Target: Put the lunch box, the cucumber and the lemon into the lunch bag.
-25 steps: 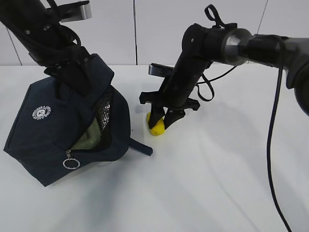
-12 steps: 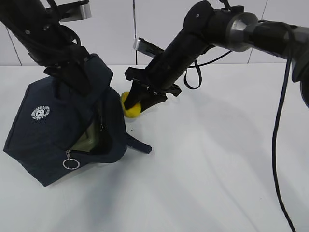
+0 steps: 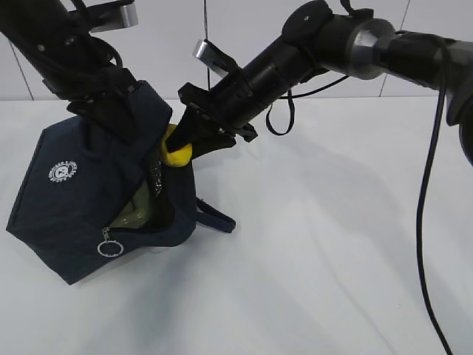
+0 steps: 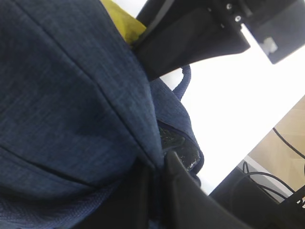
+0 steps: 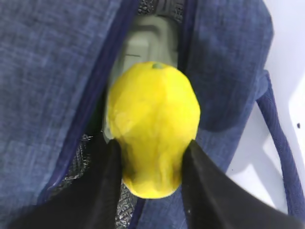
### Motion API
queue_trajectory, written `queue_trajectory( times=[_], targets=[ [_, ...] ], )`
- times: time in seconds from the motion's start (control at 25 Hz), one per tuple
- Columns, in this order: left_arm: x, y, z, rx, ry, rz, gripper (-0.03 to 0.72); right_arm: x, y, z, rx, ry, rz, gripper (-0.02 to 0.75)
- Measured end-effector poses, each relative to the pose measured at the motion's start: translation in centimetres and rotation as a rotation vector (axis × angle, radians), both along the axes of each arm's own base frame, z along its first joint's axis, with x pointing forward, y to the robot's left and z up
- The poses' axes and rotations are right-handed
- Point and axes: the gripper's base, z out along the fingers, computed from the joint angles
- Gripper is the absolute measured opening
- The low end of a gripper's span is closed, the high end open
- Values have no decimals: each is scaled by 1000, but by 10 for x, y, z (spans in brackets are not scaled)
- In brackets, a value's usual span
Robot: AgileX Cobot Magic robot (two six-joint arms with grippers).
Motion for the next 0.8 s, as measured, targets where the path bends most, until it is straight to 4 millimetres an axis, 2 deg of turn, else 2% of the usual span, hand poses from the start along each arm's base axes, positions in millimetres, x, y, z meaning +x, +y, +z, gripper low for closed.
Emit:
queue_trajectory(
  times=[0.28,0.44,0.6,0.8],
  targets=[
    [0,0,0,0,-2,1,16,0,1,-2,20,-15,19,279],
    [0,0,0,-1,-2,1,16,1,11,-14,116,20,30,295],
    [0,0,0,-1,-4,2,16,1,17,-25,160,49,31,344],
    [0,0,0,-1,-4,2,16,1,18,-29,164,51,32,459]
  ],
)
